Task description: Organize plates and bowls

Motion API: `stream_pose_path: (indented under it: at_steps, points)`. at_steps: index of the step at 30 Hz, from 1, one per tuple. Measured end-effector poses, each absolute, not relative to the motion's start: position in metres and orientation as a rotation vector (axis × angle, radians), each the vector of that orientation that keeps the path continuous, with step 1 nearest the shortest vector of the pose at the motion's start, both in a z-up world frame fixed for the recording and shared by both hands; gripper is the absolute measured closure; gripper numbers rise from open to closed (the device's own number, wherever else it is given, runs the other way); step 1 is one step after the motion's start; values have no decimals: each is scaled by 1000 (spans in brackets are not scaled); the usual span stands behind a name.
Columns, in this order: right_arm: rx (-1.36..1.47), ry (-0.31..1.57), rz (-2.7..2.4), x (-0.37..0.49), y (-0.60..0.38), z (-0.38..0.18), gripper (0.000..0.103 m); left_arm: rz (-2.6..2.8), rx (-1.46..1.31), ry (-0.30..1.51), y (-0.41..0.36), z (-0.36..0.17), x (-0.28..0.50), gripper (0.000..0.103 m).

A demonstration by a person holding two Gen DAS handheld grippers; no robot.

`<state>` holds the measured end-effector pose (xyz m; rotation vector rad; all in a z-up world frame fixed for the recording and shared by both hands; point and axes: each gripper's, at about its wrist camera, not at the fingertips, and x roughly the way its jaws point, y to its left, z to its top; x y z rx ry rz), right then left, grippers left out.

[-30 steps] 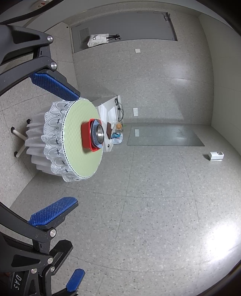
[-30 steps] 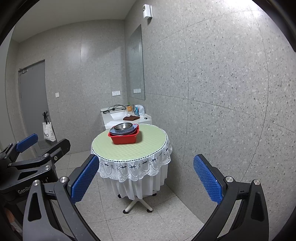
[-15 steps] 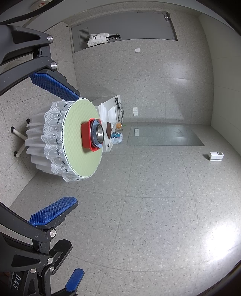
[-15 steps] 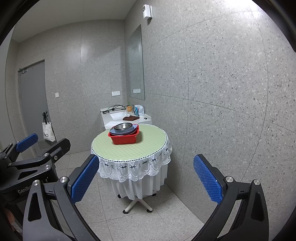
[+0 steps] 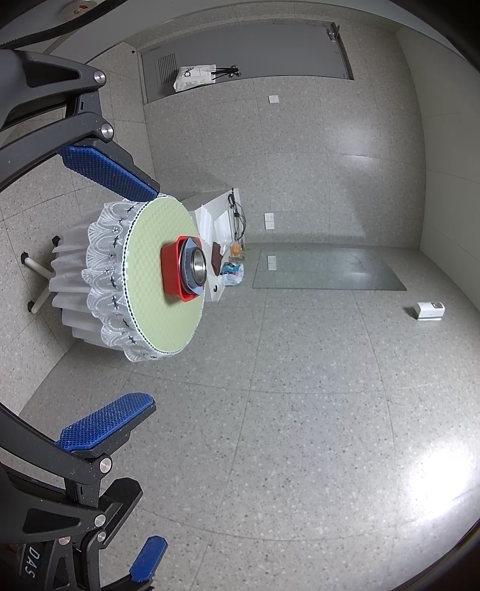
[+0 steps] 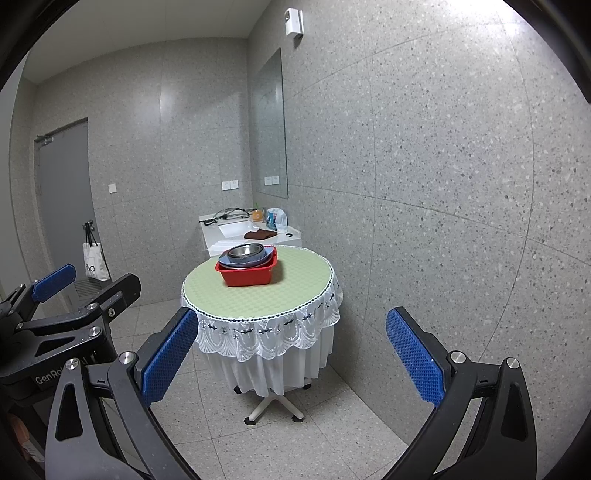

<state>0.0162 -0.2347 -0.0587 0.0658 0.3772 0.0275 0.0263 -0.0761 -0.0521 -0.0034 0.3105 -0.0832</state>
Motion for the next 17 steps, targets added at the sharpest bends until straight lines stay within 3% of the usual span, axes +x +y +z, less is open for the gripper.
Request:
stream_pose_path:
  at_steps: [17]
  points:
    - [59, 386, 14, 20, -228, -61, 0, -93, -7, 315, -70, -55, 34, 1]
